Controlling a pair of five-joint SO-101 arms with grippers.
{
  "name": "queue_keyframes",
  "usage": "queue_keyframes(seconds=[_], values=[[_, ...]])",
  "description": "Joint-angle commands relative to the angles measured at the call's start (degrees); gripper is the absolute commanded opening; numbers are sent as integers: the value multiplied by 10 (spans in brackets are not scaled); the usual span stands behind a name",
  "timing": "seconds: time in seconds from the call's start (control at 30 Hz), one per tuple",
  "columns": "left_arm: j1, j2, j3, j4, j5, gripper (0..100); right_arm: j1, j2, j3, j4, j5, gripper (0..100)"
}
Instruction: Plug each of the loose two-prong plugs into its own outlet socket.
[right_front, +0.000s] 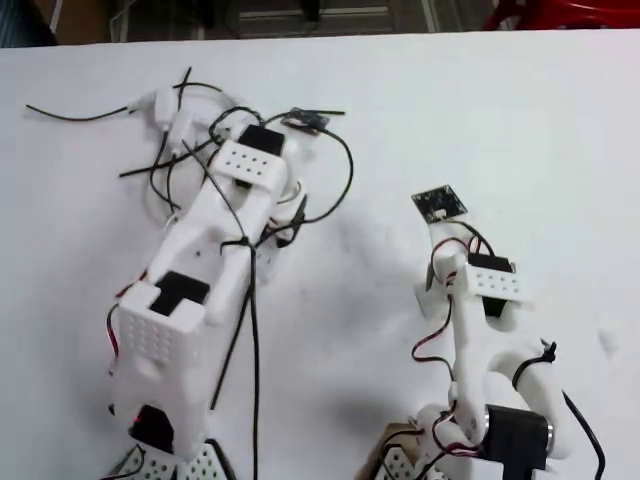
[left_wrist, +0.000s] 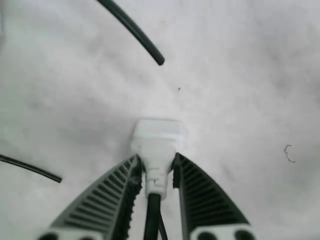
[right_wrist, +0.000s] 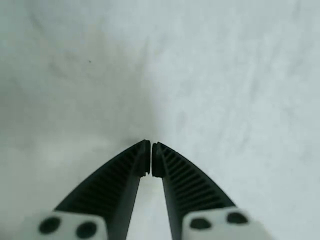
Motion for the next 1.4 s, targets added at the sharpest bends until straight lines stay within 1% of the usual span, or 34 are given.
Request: queue_keyframes(seconds=[0.0,0.07,0.2,0.27,0.4,0.57,0.77,0.93,1.03,1.17,1.3,1.37], values=[[-2,7,-4,-11,-4,27,7,-15,4,-6,6,19],[-2,7,-6,-8,-14,37,7,-15,4,-6,6,19],[-2,7,-24,37,-33,146,7,-15,4,-6,6,19],[-7,8,-33,55,-33,173,7,-15,4,-6,6,19],[-31,8,-53,61,-35,176,7,-15,4,-6,6,19],[-58,15,-59,56,-70,177,7,-15,4,-6,6,19],[-36,41,10,6,-91,177,7,-15,4,-6,6,19],[-30,44,15,-4,-91,177,7,-15,4,-5,6,19],[-28,43,15,3,-91,182,7,-15,4,-5,6,19],[-28,43,4,23,-90,232,7,-15,4,-5,6,19],[-28,43,-35,65,-83,234,7,-15,4,-5,6,19],[-29,43,-49,73,-63,234,7,-15,4,-5,6,19]])
